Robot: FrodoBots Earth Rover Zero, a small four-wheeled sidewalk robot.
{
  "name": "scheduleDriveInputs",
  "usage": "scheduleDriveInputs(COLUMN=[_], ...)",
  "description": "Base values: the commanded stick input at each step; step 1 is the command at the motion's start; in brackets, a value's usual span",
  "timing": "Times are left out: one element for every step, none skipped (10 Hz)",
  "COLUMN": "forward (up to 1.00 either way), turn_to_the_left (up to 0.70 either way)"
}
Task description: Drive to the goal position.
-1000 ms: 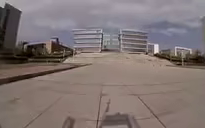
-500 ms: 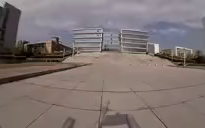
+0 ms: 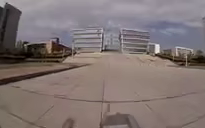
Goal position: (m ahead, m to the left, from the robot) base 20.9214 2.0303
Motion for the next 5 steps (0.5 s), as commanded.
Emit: scheduleDriveInputs(forward=[1.0, 1.0, 1.0, 1.0, 1.0], turn_to_the_left=[0.0, 0.0, 0.0, 0.0, 0.0])
